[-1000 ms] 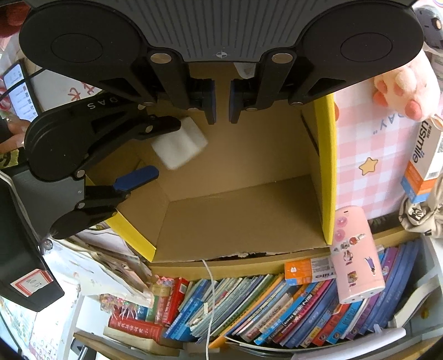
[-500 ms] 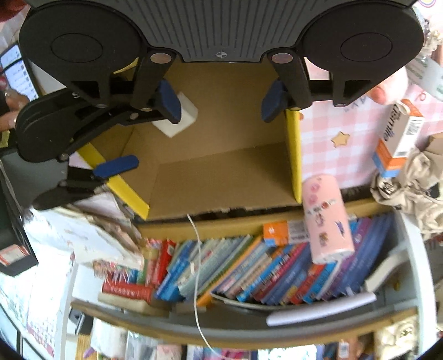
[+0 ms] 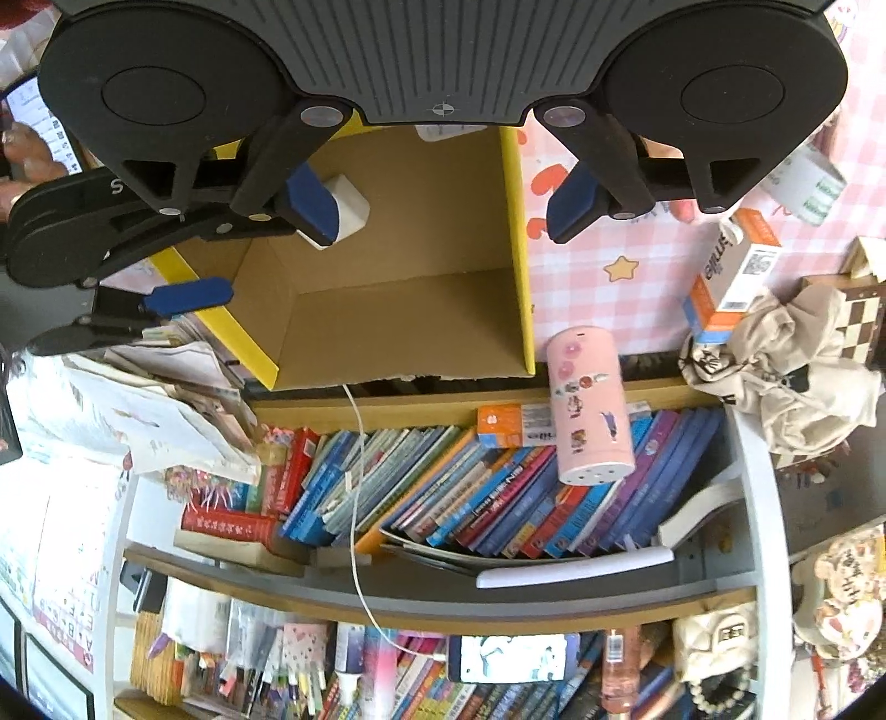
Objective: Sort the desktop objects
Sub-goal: 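Lift the open right tool up out of the yellow box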
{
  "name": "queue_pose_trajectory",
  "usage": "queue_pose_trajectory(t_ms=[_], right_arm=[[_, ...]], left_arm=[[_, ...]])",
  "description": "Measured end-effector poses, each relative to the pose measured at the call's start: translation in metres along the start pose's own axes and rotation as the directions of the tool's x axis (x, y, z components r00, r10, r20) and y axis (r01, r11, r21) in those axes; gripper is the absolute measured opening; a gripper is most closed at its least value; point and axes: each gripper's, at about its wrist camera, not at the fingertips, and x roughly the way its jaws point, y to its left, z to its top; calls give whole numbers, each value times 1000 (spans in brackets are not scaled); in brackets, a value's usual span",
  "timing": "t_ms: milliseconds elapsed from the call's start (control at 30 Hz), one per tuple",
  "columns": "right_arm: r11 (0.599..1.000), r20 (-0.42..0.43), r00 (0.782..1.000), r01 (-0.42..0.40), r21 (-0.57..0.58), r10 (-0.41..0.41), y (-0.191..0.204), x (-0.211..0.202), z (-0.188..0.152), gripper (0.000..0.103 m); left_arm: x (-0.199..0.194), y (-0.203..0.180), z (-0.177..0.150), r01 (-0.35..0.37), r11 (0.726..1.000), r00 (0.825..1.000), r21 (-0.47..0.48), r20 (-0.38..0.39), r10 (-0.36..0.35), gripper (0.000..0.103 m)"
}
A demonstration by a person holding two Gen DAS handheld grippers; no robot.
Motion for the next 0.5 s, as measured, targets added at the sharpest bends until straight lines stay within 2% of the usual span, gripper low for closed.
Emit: queue_pose_trajectory(t_ms=[133, 300, 500], right_arm=[[1000, 16, 1000, 27, 15, -27, 7, -6, -8, 75], [996, 38, 996, 84, 31, -85, 16, -15, -18, 80], [988, 55, 987, 149, 46, -151, 27, -28, -32, 81]], left_arm=[[-8, 2, -7, -7, 1000, 1000, -6, 11, 7, 88], [-18, 8, -17, -8, 999, 1000, -36, 16, 9, 89], [-26, 15, -29, 12, 998, 1000, -61, 6, -12, 90]])
